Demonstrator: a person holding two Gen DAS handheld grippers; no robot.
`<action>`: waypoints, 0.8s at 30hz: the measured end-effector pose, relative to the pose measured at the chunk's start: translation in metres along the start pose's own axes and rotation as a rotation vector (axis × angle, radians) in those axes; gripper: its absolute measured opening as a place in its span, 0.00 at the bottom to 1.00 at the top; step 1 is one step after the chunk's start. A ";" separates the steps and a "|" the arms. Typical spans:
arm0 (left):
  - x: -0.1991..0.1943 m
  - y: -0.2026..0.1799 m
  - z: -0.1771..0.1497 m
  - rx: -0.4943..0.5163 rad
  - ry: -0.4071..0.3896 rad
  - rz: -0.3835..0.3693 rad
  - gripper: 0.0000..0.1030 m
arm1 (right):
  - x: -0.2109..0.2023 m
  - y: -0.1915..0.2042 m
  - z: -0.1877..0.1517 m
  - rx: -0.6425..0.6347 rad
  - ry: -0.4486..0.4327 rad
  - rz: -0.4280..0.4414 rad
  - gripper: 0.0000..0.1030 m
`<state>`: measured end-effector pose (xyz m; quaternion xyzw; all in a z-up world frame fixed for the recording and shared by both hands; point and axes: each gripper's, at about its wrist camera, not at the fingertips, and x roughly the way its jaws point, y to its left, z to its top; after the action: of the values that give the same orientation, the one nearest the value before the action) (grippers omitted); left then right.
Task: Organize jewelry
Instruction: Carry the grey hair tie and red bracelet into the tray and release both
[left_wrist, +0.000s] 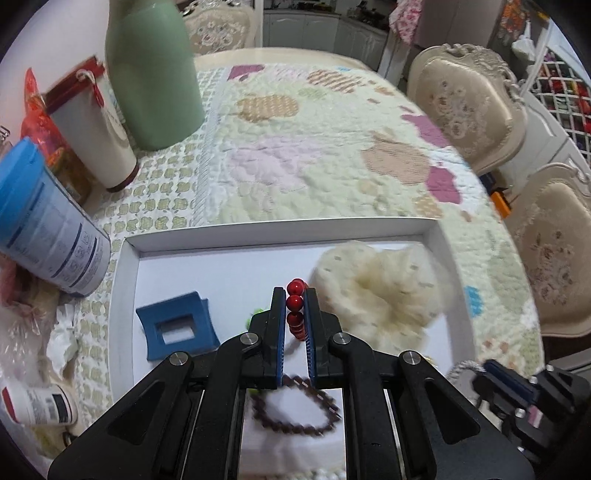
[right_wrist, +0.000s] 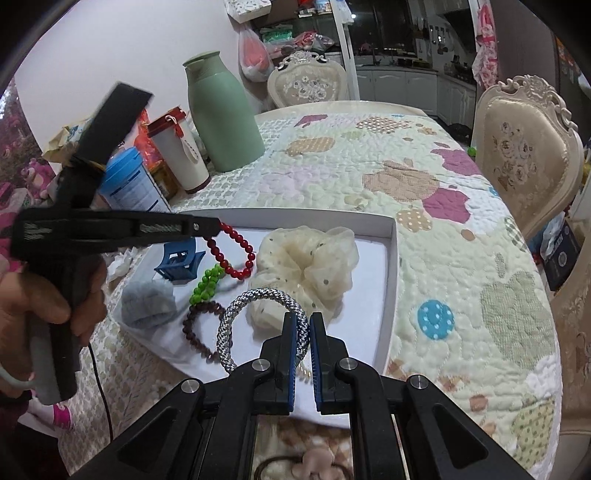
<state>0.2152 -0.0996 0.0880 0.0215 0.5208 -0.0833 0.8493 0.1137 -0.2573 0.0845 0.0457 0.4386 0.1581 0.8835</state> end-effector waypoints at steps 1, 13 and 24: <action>0.007 0.005 0.002 -0.006 0.007 0.011 0.08 | 0.003 0.002 0.002 -0.004 0.004 0.002 0.06; 0.051 0.050 0.007 -0.078 0.060 0.063 0.08 | 0.062 0.023 -0.013 -0.056 0.138 0.056 0.06; 0.057 0.050 0.002 -0.090 0.068 0.070 0.08 | 0.079 0.015 -0.014 -0.092 0.171 -0.060 0.06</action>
<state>0.2506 -0.0572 0.0358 0.0042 0.5515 -0.0290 0.8337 0.1435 -0.2183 0.0192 -0.0214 0.5058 0.1550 0.8484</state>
